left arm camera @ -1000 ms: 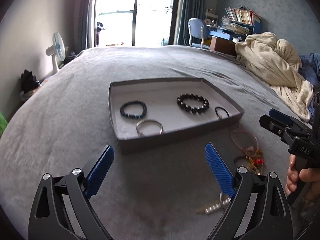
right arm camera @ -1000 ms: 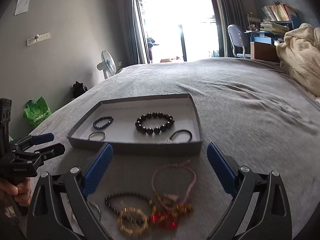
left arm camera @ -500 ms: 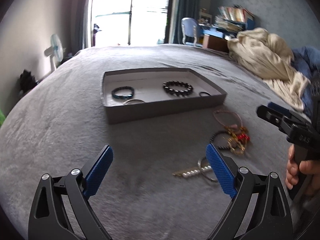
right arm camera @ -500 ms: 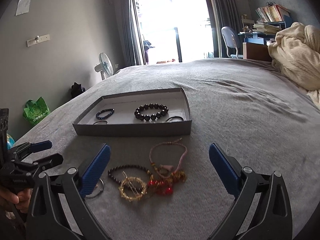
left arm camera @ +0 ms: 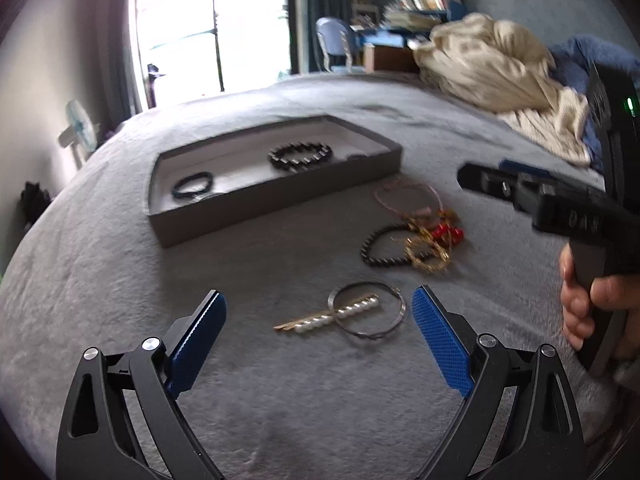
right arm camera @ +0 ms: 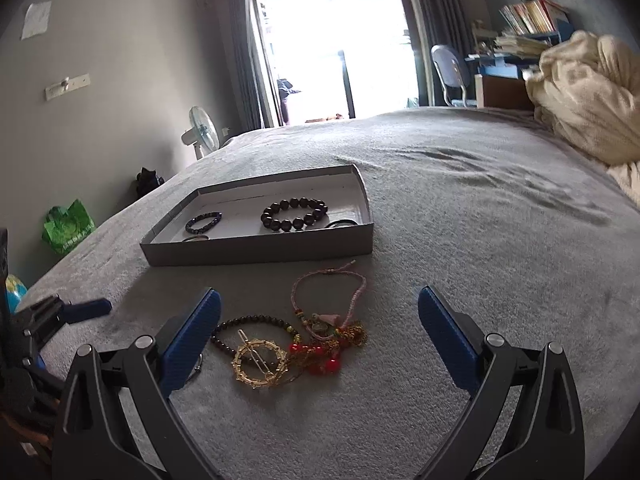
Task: Organize jewelry
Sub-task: 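Close the left tool on the silver bangle lying on the pearl hairpin, then lift silver bangle with left tool while right tool grasps pink cord bracelet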
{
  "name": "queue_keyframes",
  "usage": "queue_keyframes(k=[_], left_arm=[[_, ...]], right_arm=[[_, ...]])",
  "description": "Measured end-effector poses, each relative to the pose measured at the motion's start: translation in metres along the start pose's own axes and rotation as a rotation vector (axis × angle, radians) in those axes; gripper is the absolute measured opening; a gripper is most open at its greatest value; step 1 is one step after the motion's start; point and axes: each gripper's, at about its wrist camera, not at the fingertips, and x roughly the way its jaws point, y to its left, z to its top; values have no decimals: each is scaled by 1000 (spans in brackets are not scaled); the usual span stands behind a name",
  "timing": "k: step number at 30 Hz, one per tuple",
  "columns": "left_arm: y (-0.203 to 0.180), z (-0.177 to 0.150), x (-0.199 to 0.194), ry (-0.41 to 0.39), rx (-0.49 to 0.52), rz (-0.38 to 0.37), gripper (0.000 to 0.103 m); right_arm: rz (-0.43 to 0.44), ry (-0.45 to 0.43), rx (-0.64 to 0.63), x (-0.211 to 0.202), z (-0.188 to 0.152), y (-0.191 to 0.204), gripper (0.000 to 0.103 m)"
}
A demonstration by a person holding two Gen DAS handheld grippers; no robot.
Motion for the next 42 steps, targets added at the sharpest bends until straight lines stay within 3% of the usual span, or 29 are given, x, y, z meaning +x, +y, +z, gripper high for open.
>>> queue_keyframes(k=[6,9,11,12,13,17,21,26,31,36,38,42], left_arm=[[-12,6,19,83,87,-53,89],[-20,7,27,116,139,-62,79],[-23,7,37,157,155,-65,59],[-24,8,40,164,153,-73,56],[-24,9,41,163,153,-75,51],[-25,8,38,139,153,-75,50],[-10,6,28,76,65,-105,50],[12,2,21,19,-65,-115,50],[20,0,16,-13,-108,-110,50],[25,0,19,-2,-133,-117,50],[25,-1,18,-6,-132,-117,50],[25,-2,19,-6,-139,-120,50]], right_arm=[[6,7,32,1,0,-6,97],[5,19,36,3,-1,-7,97],[3,27,40,4,-1,-7,97],[1,31,42,5,-1,-8,97],[-4,39,45,6,-1,-8,97],[-13,66,45,11,-1,-8,97],[-11,99,46,18,-1,-9,96],[13,181,85,40,2,-15,64],[20,243,99,61,7,-18,52],[14,306,121,83,8,-21,27],[21,308,134,84,7,-23,3],[44,215,149,66,9,-26,3]])
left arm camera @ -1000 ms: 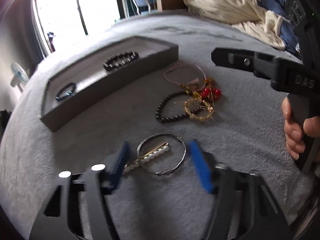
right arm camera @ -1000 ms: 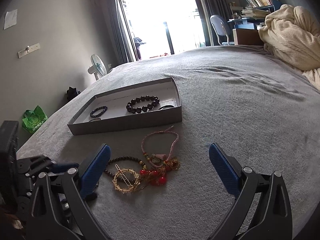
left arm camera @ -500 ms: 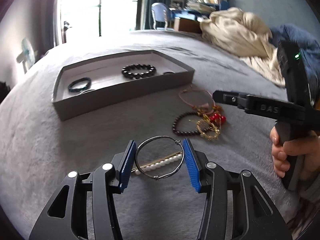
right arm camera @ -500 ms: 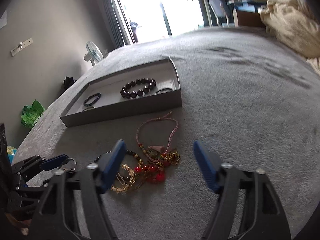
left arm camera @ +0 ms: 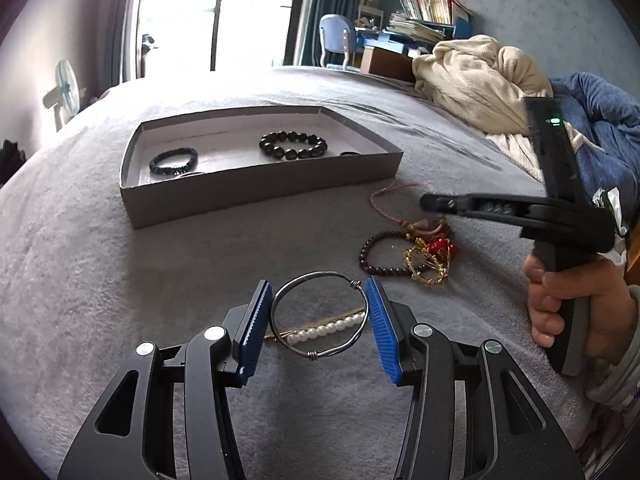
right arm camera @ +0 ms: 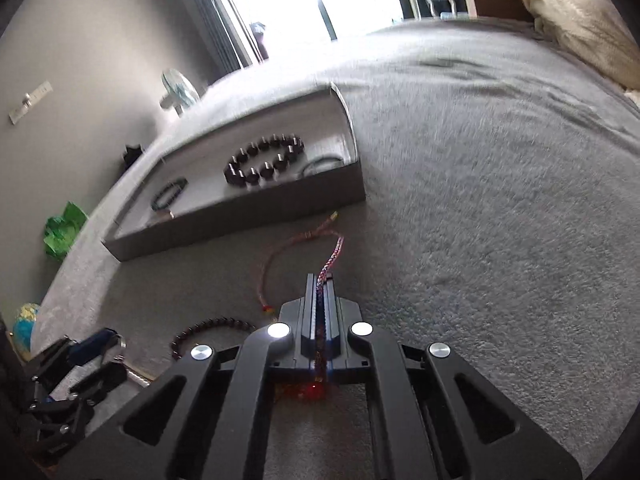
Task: Organize jewelry
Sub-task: 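Lift silver bangle with left tool while right tool grasps pink cord bracelet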
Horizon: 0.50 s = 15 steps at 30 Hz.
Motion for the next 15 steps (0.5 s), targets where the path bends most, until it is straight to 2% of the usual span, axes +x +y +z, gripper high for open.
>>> queue_keyframes(k=[3,6,15], left_arm=[[1,-1,-2,-6,-3,1,50],[1,-1,-4,-12,-9,5,50],[12,7,-14,-29,-67,11,50]], right_arm=[[26,-88,4,-19,-1,1,3],[31,-138,-16,-34,1,8,3],[26,-129,-106,-44,4,37,2]])
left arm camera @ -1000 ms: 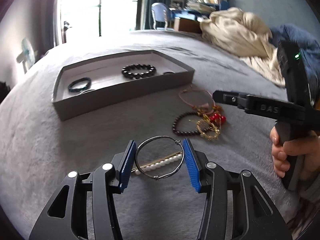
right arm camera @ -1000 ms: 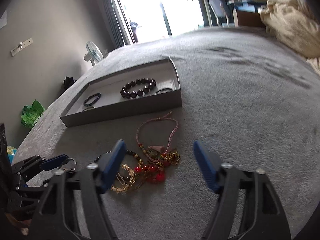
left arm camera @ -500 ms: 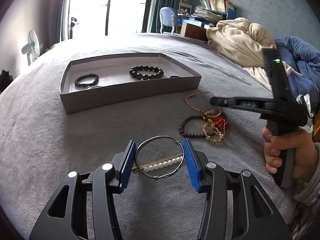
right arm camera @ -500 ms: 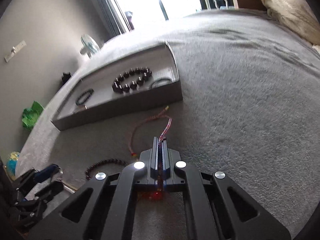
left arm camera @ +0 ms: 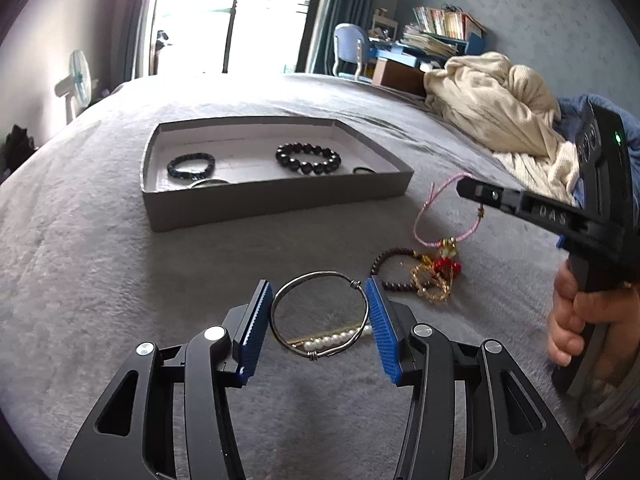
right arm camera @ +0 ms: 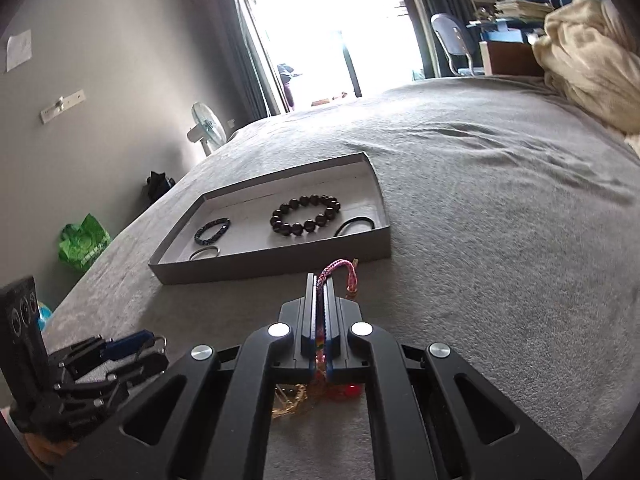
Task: Organize jewelry
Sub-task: 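Lift silver bangle with left tool while right tool grasps pink cord bracelet, then carry silver bangle with left tool while right tool carries pink bracelet into tray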
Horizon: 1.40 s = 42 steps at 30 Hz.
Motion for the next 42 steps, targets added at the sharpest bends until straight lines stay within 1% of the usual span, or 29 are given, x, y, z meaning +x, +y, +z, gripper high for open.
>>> queue_keyframes(k=[4,13,24,28,35,42], left_arm=[[8,6,-3,-3,-25,18,50],[21,24,-7,-23,-8,64,50],[46,54,1,-37,-9,99,50],[47,65,5,-43,3,101,50],[46,97,27,-51,34,99,50],[43,118,64,-14,57,108,50]], right_arm=[[2,-7,-27,-3,5,9,3],[22,-20,-58,1,23,19,3],[44,-28,-99,23,49,37,2],[51,-34,-109,30,60,41,2],[73,-33,-127,55,87,52,3],[114,25,-88,97,96,53,3]])
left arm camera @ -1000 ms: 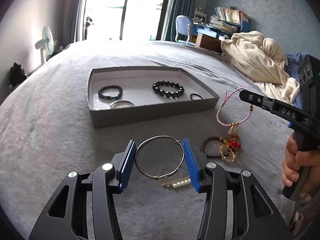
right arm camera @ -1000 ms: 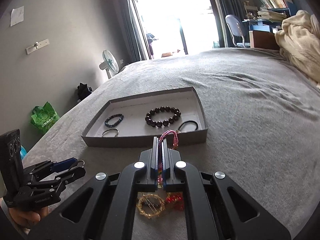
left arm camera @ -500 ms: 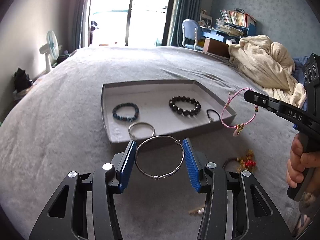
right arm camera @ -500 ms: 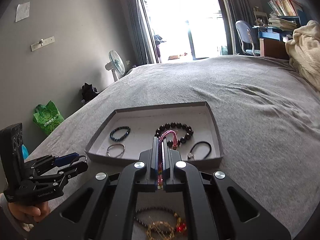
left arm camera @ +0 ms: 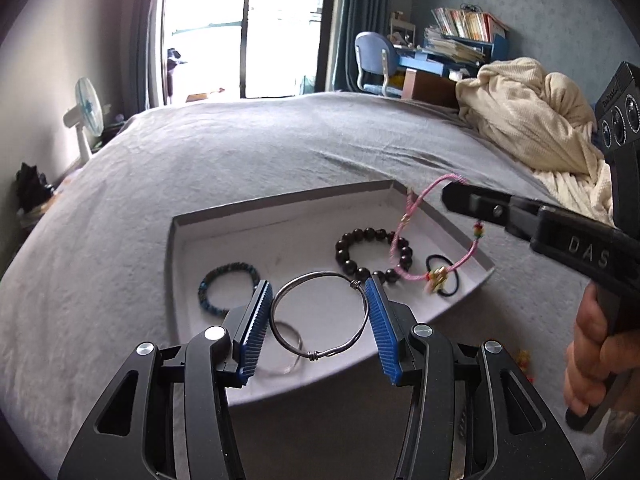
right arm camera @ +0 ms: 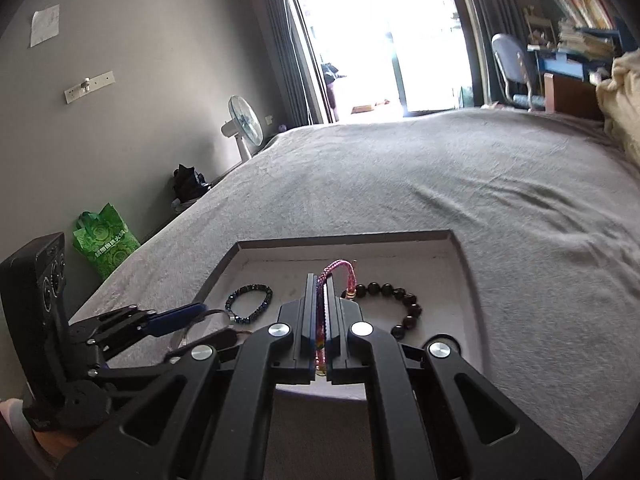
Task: Organize jewelry
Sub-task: 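Carry silver bangle with left tool while right tool carries pink bracelet into tray, then open left tool releasing bangle in tray while right tool releases pink bracelet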
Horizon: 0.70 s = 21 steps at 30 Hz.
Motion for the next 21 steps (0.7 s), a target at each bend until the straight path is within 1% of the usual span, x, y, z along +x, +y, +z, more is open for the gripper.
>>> queue_keyframes(k=[5,9,13,19,20,21], left_arm=[[-1,0,25,49,-11,2,50],[-1,-4,37,80,-10,5,50],[-3,-8,45,101,3,-1,50],[-9,-11,56,131,32,2,50],[-10,-11,57,132,34,3,50],[-10,-11,57,129,36,9,50]], right_arm=[[37,58,66,26,-6,-14,3],[30,96,85,37,-15,-23,3],[8,130,91,41,-23,-31,3],[-48,175,82,47,-33,-43,3],[-64,178,78,47,-35,-45,3],[-80,184,78,47,-36,-47,6]])
